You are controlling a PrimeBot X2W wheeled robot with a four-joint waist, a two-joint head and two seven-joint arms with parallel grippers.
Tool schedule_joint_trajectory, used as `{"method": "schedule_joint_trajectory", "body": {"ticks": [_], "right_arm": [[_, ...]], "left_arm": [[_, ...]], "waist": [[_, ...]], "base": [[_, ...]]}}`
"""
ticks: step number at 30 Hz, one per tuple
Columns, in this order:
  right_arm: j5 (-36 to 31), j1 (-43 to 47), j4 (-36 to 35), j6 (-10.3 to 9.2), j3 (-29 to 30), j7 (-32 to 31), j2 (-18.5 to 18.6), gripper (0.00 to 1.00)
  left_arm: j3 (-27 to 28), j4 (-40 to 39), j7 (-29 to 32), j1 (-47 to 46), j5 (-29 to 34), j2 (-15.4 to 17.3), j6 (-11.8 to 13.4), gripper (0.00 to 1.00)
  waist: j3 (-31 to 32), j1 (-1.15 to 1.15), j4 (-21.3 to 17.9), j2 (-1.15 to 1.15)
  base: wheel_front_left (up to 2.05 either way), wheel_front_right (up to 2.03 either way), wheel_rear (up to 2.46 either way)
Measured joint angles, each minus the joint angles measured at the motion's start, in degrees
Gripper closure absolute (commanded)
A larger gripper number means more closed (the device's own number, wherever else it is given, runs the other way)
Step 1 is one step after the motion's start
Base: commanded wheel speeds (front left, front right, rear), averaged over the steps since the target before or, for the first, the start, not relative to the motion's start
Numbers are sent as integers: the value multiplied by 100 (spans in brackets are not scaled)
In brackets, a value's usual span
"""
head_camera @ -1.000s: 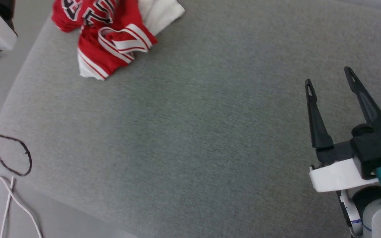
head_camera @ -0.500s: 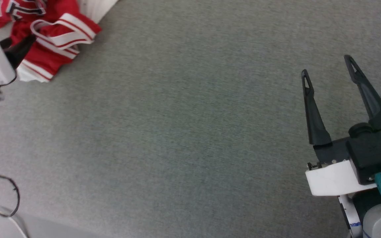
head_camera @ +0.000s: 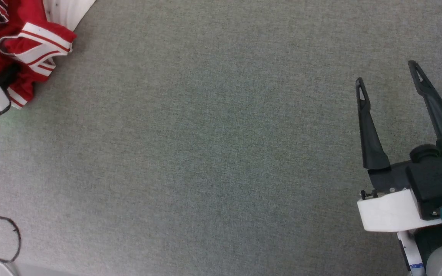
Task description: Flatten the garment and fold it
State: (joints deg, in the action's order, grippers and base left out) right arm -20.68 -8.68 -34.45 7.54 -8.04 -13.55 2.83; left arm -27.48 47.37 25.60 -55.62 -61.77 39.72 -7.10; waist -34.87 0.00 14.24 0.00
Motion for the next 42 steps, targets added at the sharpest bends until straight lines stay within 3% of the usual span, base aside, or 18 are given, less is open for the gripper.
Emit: {"method": "schedule_joint_trajectory", "body": {"ticks": [7, 18, 26, 31, 37, 42], "right_arm": [[148, -3, 154, 0, 13, 127, -1, 0], [755, 120, 622, 0, 256, 630, -1, 0], [1276, 355, 988, 0, 501, 1083, -1, 0], [1559, 545, 1192, -1, 717, 1335, -1, 0], [1780, 785, 1324, 0, 982, 1527, 2, 0], [1913, 866, 1359, 0, 1160, 1629, 2, 0]], "left_arm": [[-183, -159, -166, 14, -246, 59, 0, 100], [-274, -601, -901, -181, -205, 526, 0, 100], [-394, -983, -1388, -1018, 433, 721, 49, 100], [-422, -1347, -1519, -1597, 649, 523, 288, 100], [-522, -2002, -1256, -2076, 647, 10, 449, 100], [-684, -2603, -976, -2234, 633, -413, 728, 100]], "waist": [[195, 0, 61, 0], [909, 0, 106, 0], [1599, -1, 113, 0], [2036, -1, 64, 0], [2512, -2, -66, 0], [2796, -1, -248, 0]], "base": [[0, 0, 0], [0, 0, 0], [0, 0, 0], [0, 0, 0], [0, 0, 0], [0, 0, 0]]}}
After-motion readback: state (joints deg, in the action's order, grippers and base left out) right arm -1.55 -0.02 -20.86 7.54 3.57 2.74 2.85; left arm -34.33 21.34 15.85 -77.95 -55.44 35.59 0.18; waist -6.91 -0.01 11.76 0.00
